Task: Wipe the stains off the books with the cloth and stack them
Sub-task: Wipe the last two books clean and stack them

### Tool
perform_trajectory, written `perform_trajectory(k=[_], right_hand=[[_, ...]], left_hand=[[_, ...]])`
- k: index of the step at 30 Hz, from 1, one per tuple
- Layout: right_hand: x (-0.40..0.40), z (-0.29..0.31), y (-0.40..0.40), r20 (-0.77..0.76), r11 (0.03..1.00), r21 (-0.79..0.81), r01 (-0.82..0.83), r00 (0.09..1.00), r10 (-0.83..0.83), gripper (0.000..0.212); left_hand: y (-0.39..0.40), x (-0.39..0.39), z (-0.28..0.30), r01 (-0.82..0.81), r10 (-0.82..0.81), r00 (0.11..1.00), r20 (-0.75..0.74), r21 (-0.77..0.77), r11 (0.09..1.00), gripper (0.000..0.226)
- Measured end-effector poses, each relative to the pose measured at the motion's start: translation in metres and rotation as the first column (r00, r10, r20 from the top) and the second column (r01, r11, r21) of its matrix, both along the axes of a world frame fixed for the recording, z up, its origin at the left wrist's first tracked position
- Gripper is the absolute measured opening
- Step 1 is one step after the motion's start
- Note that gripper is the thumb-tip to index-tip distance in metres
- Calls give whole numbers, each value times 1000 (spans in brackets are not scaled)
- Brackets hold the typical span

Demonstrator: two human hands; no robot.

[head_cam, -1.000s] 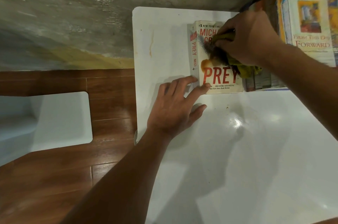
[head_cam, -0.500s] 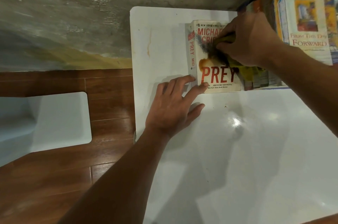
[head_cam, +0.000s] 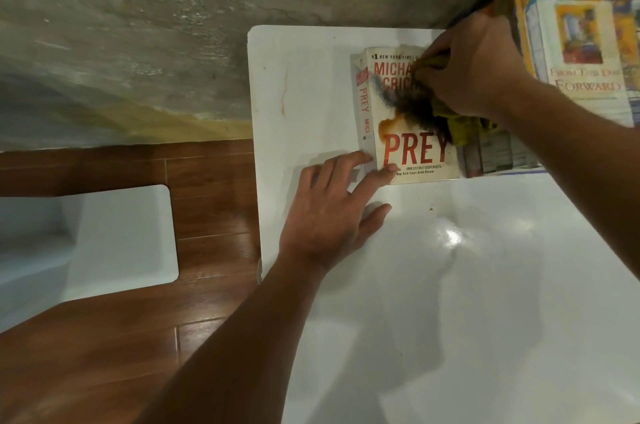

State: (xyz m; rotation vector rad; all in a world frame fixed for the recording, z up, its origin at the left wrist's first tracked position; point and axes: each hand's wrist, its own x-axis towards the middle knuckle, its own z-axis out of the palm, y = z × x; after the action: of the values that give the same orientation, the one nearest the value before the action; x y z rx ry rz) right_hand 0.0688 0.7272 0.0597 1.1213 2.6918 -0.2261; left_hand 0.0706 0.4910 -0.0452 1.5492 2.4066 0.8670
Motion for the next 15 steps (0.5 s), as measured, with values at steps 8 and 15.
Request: perform_trajectory(k=[8, 15], right_hand=[[-24, -17, 2, -53, 998, 0, -66, 996, 66, 37], [-32, -4, 11, 151, 947, 169, -275, 956, 251, 49]], left_hand=[[-1, 0, -1, 2, -2, 1000, 5, -6, 1000, 50], [2, 1, -2, 3, -3, 1000, -11, 13, 1000, 50]])
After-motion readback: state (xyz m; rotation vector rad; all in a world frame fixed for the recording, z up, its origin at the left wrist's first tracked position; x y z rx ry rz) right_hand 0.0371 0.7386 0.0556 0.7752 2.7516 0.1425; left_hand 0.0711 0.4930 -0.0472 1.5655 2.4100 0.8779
